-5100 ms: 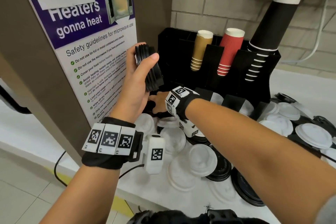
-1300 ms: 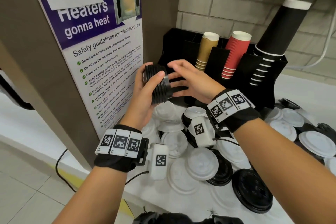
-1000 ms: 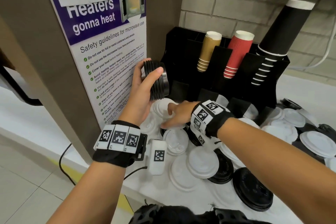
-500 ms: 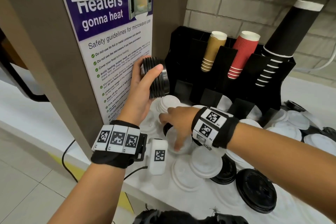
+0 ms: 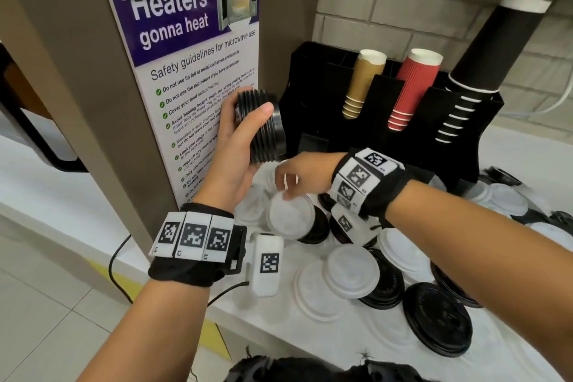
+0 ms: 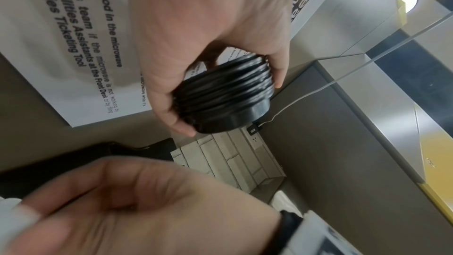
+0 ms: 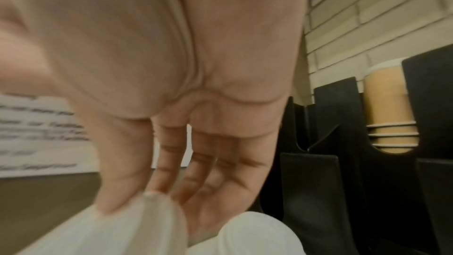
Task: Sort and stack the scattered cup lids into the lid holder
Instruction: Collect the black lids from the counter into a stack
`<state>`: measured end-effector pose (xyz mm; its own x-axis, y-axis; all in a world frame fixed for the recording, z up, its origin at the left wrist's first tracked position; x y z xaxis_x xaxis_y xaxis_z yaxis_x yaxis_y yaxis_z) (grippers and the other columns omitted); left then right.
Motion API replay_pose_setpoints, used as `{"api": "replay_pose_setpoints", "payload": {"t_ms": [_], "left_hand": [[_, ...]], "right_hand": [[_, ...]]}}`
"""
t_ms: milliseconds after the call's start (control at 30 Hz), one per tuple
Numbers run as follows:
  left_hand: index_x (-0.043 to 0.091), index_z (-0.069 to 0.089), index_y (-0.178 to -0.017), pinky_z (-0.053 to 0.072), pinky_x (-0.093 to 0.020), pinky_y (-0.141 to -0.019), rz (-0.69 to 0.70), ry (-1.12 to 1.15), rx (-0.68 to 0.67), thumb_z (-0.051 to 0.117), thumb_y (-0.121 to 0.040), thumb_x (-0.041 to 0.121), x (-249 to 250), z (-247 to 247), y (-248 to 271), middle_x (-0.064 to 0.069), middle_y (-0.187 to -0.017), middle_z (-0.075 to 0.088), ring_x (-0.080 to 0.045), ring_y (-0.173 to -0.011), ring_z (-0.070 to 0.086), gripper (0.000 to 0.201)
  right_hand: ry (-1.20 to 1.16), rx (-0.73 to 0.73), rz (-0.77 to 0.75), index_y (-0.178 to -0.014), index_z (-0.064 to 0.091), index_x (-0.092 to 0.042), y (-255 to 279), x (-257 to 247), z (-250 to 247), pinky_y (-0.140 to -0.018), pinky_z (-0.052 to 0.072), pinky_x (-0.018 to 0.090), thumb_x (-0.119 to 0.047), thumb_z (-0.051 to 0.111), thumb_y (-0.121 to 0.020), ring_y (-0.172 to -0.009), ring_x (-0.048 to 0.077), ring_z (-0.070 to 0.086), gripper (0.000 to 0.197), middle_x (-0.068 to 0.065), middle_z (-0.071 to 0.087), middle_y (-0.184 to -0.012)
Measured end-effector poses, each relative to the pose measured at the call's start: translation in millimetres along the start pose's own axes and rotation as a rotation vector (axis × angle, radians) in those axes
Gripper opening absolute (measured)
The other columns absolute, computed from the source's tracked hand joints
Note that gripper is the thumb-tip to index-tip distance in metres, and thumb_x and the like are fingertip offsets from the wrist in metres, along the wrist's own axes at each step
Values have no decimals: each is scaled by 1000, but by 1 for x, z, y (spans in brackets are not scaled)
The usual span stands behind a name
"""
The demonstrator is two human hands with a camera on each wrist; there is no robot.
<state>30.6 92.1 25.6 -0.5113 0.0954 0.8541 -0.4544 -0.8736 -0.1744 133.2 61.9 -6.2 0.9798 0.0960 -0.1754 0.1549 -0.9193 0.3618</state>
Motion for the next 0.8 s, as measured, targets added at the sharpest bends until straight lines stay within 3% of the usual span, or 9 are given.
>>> {"api": "replay_pose_setpoints", "payload": {"t_ms": [67, 100, 167, 267, 367, 433, 567, 667, 800], "left_hand": [[24, 48, -123, 57, -36, -67, 0, -2, -8, 64, -80, 27, 1, 0, 0, -3, -110, 60, -15, -91, 66, 47], [25, 48, -122, 56, -36, -66, 2, -2, -11, 64, -80, 28, 1, 0, 0, -2, -109, 60, -14, -89, 67, 45], [25, 49, -120, 57, -37, -69, 8, 4, -10, 64, -81, 27, 2, 0, 1, -3, -108, 60, -14, -88, 66, 42], [24, 49, -120, 57, -38, -72, 7, 2, -19, 64, -82, 26, 0, 0, 1, -4, -112, 59, -15, -92, 66, 42], [25, 48, -124, 56, -34, -68, -5, -11, -13, 64, -81, 27, -3, 0, 2, -2, -113, 59, -12, -90, 67, 46], [24, 47, -127, 55, -34, -69, -12, -29, -8, 64, -80, 29, -5, 0, 3, -2, -115, 58, -12, -93, 66, 50], [24, 47, -127, 56, -35, -71, -29, -38, 2, 64, -79, 30, -9, 1, 3, -2, -115, 58, -14, -94, 65, 51], [25, 47, -125, 55, -32, -66, -31, -47, 13, 64, -78, 29, -13, 2, 3, -2, -112, 57, -13, -90, 65, 51], [20, 46, -132, 53, -32, -66, -50, -49, 20, 65, -78, 30, -23, 6, 3, -4, -111, 58, -17, -92, 62, 58]], "right_hand": [[-45, 117, 68, -121, 56, -11, -3, 8, -13, -91, 46, 28, -30, 58, -94, -105, 21, 56, 33, 5, 59, -115], [-44, 172, 104, -122, 54, -9, -3, 12, -18, -93, 46, 32, -32, 57, -94, -108, 23, 56, 36, 9, 58, -119], [19, 201, 154, -121, 54, -6, -2, 16, -20, -86, 46, 32, -39, 58, -92, -107, 25, 56, 45, 12, 59, -118], [128, -59, 224, -122, 56, -5, 0, 19, 6, -68, 47, 28, -57, 68, -78, -104, 24, 60, 69, 9, 62, -119], [166, -282, 280, -137, 38, -8, 4, 18, 37, -77, 49, 31, -54, 76, -70, -111, 23, 56, 89, 6, 52, -130], [152, -265, 266, -134, 35, -9, 3, 16, 46, -75, 49, 33, -48, 80, -69, -100, 21, 55, 88, 6, 54, -123], [28, -243, 252, -135, 30, -15, 7, 20, 37, -61, 49, 29, -44, 81, -69, -76, 14, 53, 88, -3, 50, -93], [-152, -168, 227, -130, 31, -24, 19, 34, 12, -79, 56, 39, -41, 80, -68, -89, 21, 61, 81, 3, 58, -102], [-584, 101, 127, -120, 39, -25, 49, 54, -19, -82, 54, 38, -20, 78, -74, -89, 21, 62, 61, 8, 57, -112]]}}
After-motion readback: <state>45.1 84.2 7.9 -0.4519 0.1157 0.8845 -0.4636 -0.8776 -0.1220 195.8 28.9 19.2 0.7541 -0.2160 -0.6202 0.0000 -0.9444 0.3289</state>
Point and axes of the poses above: each hand's wrist, its own y-axis away from the middle knuckle, its own z-axis out of the palm, x = y × z, the point moved 6 cm from there along -y, towards the middle knuckle
